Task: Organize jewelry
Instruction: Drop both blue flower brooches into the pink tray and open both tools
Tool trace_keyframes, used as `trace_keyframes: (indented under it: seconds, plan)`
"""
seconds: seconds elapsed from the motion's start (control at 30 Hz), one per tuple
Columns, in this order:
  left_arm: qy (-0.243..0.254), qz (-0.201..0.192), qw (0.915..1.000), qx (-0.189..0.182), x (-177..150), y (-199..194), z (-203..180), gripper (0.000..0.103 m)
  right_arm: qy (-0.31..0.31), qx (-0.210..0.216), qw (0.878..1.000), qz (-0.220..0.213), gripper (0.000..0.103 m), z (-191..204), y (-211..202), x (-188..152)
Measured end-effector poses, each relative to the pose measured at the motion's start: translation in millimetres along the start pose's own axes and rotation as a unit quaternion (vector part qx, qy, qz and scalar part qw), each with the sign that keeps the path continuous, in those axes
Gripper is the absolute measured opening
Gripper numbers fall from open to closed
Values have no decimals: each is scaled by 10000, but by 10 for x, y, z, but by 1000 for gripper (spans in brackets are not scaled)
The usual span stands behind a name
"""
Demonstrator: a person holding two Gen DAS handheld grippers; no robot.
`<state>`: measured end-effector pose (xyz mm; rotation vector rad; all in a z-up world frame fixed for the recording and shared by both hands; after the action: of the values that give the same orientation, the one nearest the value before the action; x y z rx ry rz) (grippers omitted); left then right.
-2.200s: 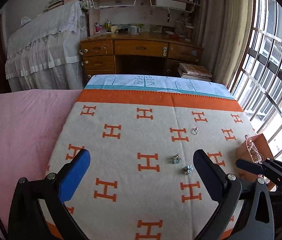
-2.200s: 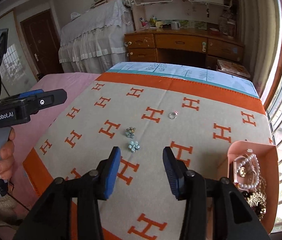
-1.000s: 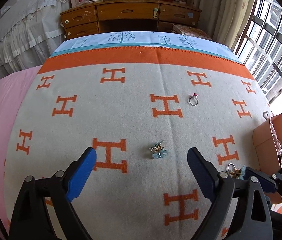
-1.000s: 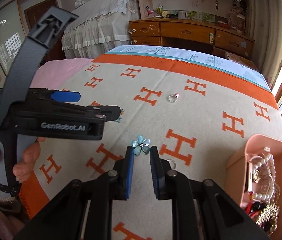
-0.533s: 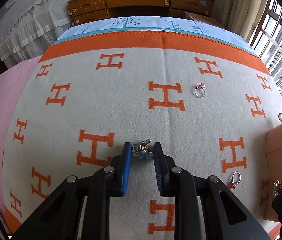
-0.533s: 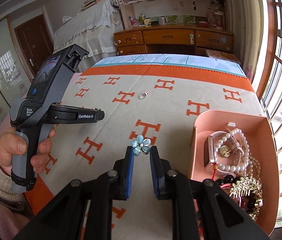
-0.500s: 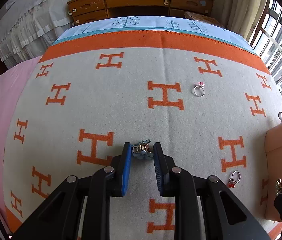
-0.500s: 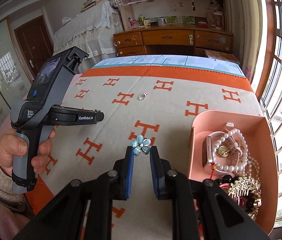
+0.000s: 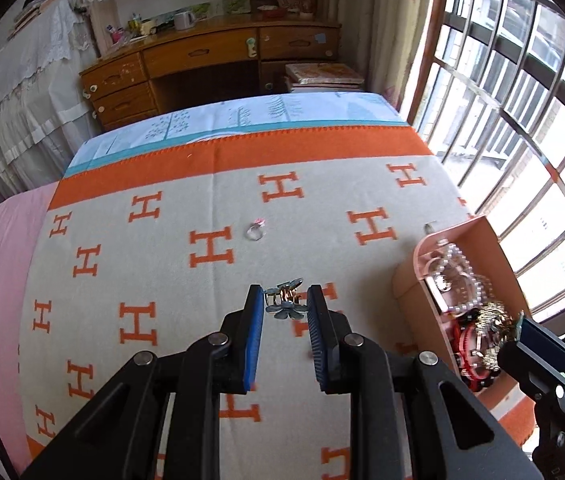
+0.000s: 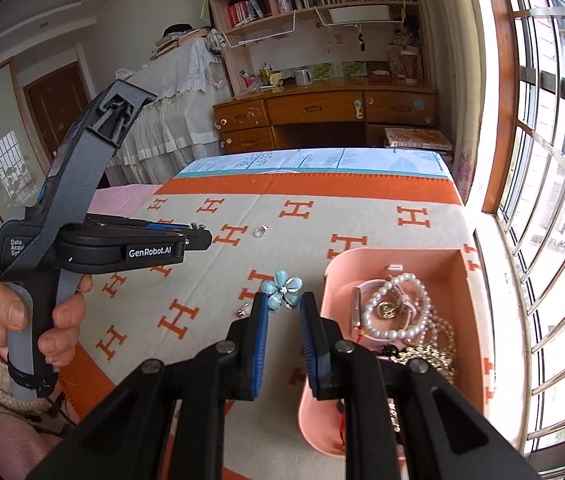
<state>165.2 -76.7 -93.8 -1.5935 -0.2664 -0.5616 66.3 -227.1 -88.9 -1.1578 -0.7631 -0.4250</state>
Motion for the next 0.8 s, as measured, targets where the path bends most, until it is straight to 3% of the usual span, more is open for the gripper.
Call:
trace_keyframes:
  seconds: [0.17, 0.3, 0.5, 0.73, 0.77, 0.8]
  plan:
    - [473, -280, 9982, -223, 226, -192, -481, 20, 195, -382, 9989, -207, 16, -348, -283, 190]
    - [719, -268, 9959, -482, 376, -162, -793, 20, 443, -582, 9972, -141, 16, -658, -309, 341]
    - [928, 162, 9923, -806, 473, 234, -1108, 20, 722, -499, 9960, 193, 16, -1004, 2, 407]
    - [1087, 527, 9902, -707, 387, 620, -1212, 21, 811, -451, 9928, 761, 17, -1169, 447, 267]
    - [1115, 529, 9899, -698, 374, 624, -1224, 27, 839, -439, 9922, 809, 17, -1185, 488, 257]
    - [1142, 510, 9898, -687, 368, 619, -1227, 41, 875, -397, 9915, 872, 17, -1200, 523, 247]
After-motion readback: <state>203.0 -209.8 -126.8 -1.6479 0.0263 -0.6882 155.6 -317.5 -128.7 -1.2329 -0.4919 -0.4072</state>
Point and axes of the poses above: each gripper's, at about its wrist camera, not at the fingertips, and y roughly the way its jaws point, z to its left, x to its top, the point moved 4 cm from there along y, roughly the way its jaws point, and after that the axes turned 3 degrees about z, right-handed, at the moved point
